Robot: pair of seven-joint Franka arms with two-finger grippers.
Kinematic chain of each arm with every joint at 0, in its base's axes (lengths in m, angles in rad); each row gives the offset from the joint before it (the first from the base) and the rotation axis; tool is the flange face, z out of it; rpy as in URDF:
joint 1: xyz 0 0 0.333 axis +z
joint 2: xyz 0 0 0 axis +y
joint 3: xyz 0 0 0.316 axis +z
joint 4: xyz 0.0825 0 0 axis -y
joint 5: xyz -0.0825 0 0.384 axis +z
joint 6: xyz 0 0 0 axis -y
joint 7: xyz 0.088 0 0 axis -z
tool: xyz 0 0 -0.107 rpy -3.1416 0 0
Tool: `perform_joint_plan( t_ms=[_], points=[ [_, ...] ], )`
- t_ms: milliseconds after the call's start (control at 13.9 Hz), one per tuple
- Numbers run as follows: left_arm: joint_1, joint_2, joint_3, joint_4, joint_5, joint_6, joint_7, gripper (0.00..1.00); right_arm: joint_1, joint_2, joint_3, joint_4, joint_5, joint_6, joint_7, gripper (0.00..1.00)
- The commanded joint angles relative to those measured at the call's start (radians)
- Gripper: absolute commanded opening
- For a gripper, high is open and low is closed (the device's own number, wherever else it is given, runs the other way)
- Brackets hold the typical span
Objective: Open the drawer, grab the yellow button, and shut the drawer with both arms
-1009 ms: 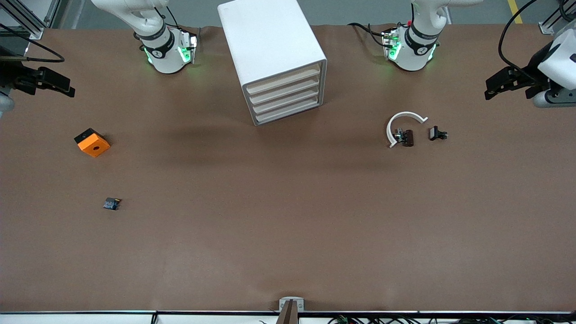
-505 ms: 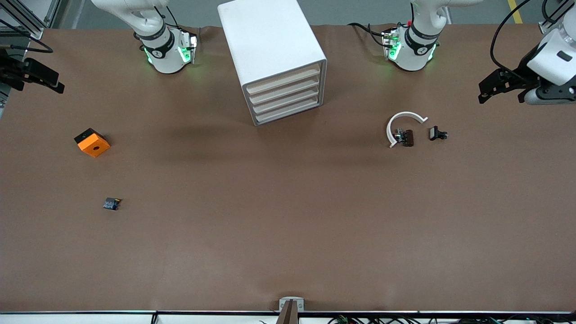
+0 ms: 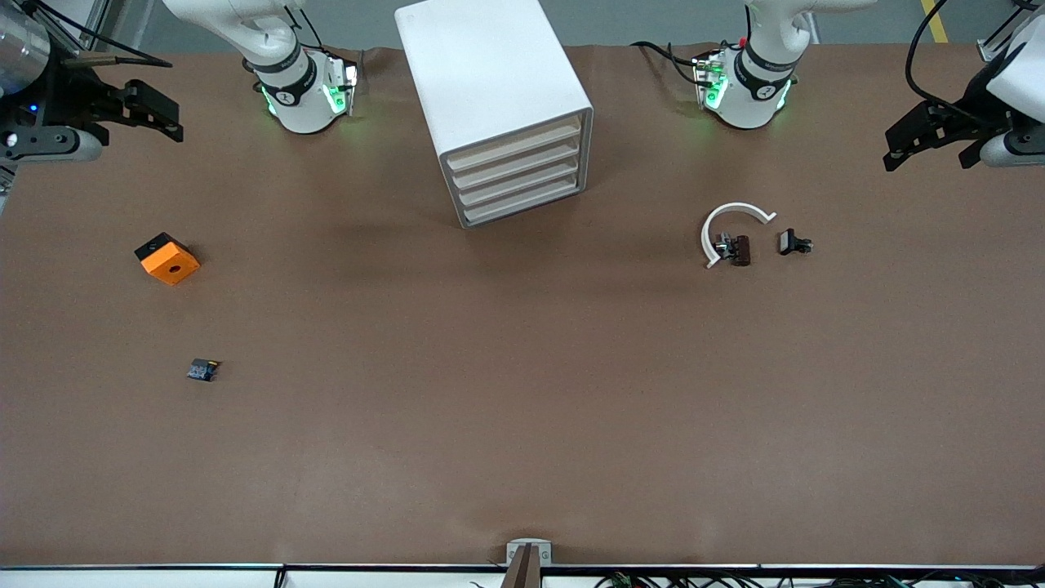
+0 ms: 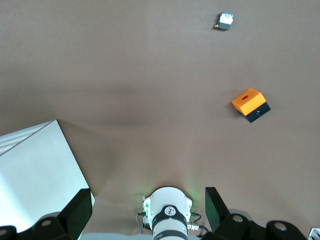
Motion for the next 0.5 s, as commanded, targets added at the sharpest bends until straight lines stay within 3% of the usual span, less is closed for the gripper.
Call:
perform_joint_plan(
  t_ms=[0,433],
  points=[
    [-0.006,0.037,-0.004,0.058,-0.011,-0.038,-0.009,1.00,-0.018,0.013,-0.019,-0.003,0.014,0.026,-0.003,1.00],
    [-0.006,0.045,-0.004,0.059,-0.011,-0.039,-0.008,1.00,-0.063,0.047,-0.022,0.009,-0.015,0.119,-0.002,1.00]
  ],
)
